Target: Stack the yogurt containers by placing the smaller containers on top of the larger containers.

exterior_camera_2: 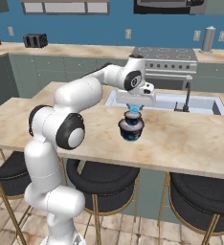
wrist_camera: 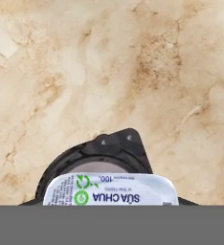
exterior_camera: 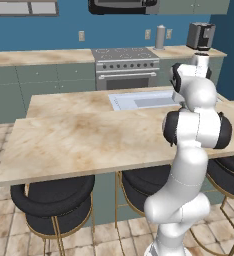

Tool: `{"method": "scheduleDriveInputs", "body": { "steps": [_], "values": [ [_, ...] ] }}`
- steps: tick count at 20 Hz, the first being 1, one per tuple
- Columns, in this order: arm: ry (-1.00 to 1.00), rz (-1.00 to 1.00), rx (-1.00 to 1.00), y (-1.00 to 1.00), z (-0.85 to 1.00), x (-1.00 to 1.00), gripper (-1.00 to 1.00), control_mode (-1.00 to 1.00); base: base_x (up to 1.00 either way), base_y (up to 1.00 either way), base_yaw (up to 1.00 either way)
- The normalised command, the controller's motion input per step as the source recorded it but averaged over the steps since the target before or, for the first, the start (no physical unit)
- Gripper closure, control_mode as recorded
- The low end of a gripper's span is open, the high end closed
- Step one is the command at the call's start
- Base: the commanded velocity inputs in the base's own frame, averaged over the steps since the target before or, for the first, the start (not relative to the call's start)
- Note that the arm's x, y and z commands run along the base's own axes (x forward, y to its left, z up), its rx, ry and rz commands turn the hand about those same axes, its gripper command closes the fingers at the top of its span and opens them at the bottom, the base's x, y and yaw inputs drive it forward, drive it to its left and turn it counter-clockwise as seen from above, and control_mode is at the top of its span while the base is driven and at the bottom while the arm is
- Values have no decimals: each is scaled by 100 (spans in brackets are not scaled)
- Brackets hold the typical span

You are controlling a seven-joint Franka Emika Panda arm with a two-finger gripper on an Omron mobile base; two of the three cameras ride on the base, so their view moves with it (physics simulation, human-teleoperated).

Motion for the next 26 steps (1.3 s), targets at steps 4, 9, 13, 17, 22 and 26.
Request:
{"method": "scheduleDriveInputs", "body": {
  "steps": [4, 9, 13, 17, 22, 26],
  "values": [
    [-2, 0, 0, 0, -5, 0, 100, -100, 0, 0, 0],
    [0, 0, 0, 4, -2, 0, 100, -100, 0, 0, 0],
    [0, 0, 0, 2, -2, 0, 100, -100, 0, 0, 0],
    [0, 0, 0, 3, 0, 0, 100, -100, 0, 0, 0],
    [0, -1, 0, 6, 0, 0, 100, -100, 0, 0, 0],
    [0, -1, 0, 6, -1, 0, 100, -100, 0, 0, 0]
  ]
}}
